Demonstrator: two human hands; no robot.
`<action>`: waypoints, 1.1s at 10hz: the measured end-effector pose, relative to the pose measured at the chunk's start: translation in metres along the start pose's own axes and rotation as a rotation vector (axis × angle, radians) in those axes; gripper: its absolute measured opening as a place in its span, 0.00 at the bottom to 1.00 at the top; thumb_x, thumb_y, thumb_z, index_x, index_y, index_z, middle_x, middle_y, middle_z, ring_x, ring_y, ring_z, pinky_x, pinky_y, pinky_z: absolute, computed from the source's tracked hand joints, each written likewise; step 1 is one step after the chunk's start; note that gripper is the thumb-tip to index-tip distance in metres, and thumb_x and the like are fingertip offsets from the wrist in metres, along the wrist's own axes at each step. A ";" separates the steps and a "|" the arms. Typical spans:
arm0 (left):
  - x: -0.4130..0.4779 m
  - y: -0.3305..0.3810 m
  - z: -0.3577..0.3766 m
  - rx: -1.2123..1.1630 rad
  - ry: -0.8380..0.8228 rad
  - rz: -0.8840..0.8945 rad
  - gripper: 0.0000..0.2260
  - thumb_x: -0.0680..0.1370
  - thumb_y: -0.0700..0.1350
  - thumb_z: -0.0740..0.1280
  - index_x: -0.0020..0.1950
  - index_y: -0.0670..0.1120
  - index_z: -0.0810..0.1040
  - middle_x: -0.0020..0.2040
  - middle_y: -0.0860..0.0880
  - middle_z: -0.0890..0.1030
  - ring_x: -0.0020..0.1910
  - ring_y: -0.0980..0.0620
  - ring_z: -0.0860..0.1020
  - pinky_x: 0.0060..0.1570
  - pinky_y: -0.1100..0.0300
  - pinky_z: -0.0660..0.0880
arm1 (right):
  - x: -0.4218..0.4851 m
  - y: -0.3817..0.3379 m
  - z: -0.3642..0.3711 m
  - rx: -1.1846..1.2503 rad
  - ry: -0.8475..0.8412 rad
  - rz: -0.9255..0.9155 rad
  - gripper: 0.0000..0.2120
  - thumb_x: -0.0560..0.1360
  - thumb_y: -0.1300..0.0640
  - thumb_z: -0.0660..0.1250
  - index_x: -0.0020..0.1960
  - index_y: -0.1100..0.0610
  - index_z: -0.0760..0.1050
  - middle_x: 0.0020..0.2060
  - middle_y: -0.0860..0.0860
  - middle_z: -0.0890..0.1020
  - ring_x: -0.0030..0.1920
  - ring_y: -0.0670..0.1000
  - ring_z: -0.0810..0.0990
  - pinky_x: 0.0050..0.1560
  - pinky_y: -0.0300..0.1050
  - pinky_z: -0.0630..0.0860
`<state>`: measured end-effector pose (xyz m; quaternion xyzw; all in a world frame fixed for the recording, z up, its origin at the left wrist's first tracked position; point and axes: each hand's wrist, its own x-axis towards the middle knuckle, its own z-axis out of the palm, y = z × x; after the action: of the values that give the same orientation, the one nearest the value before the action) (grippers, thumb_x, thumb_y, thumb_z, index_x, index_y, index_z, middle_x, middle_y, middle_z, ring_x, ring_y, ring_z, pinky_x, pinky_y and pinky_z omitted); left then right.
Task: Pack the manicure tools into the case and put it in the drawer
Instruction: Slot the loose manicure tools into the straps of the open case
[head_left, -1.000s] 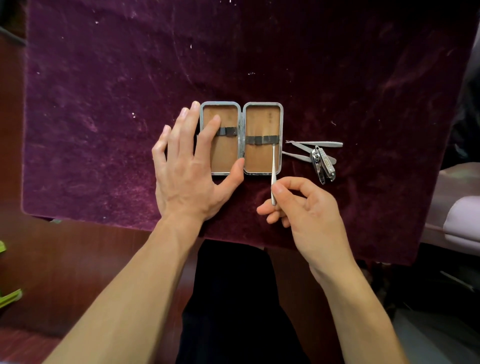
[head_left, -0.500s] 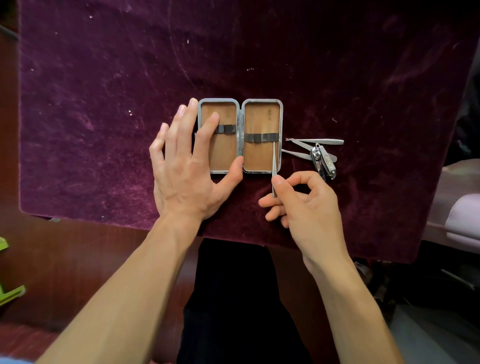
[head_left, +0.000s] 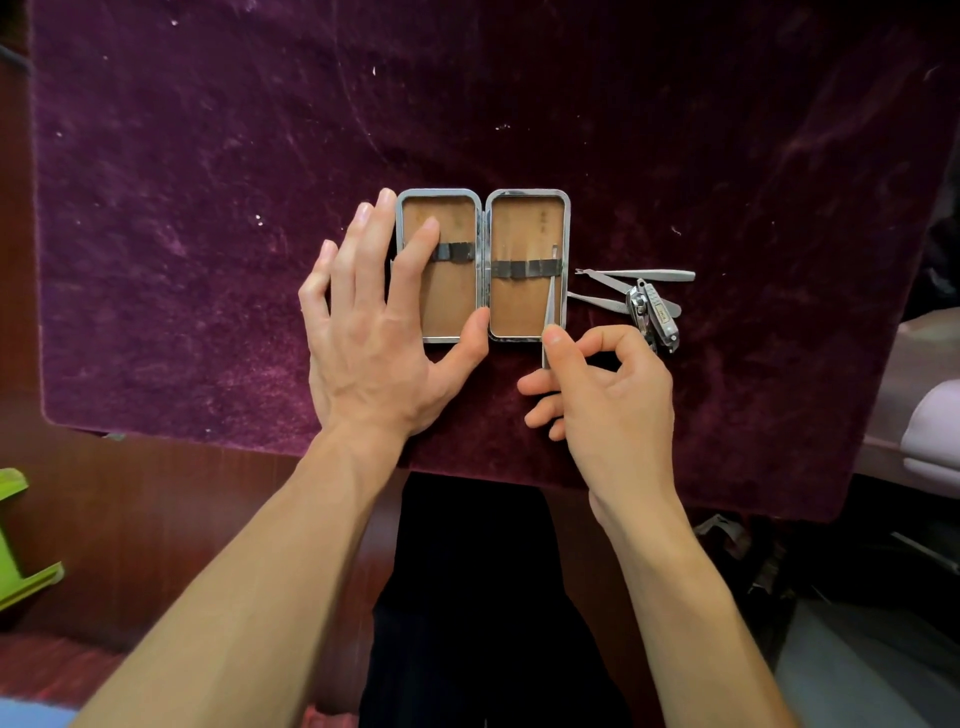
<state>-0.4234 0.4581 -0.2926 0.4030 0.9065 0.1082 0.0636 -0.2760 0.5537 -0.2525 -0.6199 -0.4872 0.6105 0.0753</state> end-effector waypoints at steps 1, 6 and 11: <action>0.000 0.001 0.000 -0.003 -0.002 0.000 0.32 0.79 0.66 0.61 0.79 0.51 0.64 0.83 0.45 0.61 0.83 0.45 0.59 0.79 0.44 0.56 | 0.000 0.000 0.000 0.016 0.013 -0.001 0.11 0.81 0.47 0.72 0.50 0.54 0.76 0.34 0.50 0.89 0.26 0.46 0.83 0.26 0.34 0.75; 0.000 -0.001 0.000 -0.002 -0.002 0.006 0.33 0.79 0.66 0.60 0.79 0.51 0.65 0.83 0.45 0.61 0.83 0.45 0.59 0.79 0.43 0.57 | -0.006 0.011 -0.004 -0.005 0.054 -0.085 0.11 0.81 0.49 0.74 0.46 0.53 0.77 0.32 0.51 0.87 0.23 0.45 0.80 0.26 0.35 0.73; -0.001 0.000 0.000 0.003 -0.008 0.004 0.32 0.79 0.66 0.60 0.79 0.51 0.64 0.83 0.45 0.61 0.83 0.45 0.59 0.79 0.43 0.57 | -0.002 0.004 0.011 -0.084 0.135 -0.128 0.12 0.81 0.44 0.72 0.43 0.50 0.77 0.27 0.49 0.86 0.25 0.47 0.83 0.45 0.59 0.81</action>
<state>-0.4232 0.4575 -0.2927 0.4055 0.9055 0.1055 0.0665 -0.2827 0.5449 -0.2561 -0.6300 -0.5447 0.5402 0.1207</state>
